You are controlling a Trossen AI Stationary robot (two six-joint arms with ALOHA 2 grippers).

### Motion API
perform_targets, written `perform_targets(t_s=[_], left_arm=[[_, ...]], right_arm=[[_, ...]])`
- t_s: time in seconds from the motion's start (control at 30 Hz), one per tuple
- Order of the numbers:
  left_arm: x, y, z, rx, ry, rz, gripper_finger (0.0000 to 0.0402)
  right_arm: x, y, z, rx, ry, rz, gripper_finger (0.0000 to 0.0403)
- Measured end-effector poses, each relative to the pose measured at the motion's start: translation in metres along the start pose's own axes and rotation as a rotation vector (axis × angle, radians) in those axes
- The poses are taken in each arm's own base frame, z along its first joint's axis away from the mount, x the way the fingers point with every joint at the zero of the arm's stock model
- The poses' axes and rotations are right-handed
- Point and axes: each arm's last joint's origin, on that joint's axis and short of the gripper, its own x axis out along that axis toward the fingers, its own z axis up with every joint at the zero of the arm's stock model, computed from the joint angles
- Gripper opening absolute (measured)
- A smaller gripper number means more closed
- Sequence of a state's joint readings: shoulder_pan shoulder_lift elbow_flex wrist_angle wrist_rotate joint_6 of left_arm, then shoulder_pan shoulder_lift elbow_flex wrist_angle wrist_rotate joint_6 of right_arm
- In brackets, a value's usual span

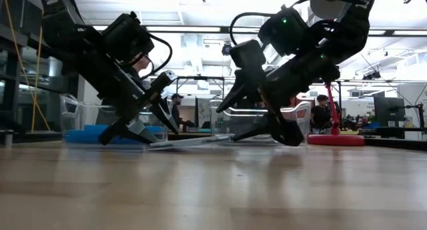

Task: Pick & place jewel cases by type
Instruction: Put the black CD case into the right transparent bin

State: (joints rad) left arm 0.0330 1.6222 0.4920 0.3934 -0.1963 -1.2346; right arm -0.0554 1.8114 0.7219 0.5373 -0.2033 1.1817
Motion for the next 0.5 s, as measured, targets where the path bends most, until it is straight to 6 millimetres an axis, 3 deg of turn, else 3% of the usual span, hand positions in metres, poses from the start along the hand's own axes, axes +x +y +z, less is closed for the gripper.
perform_targets(t_s=[0.5], left_arm=[[0.0000, -0.0012, 0.0003, -0.003, -0.002, -0.014, 0.0211]], right_arm=[[-0.0005, 0.0092, 0.0008, -0.021, 0.016, 0.091, 0.0240]])
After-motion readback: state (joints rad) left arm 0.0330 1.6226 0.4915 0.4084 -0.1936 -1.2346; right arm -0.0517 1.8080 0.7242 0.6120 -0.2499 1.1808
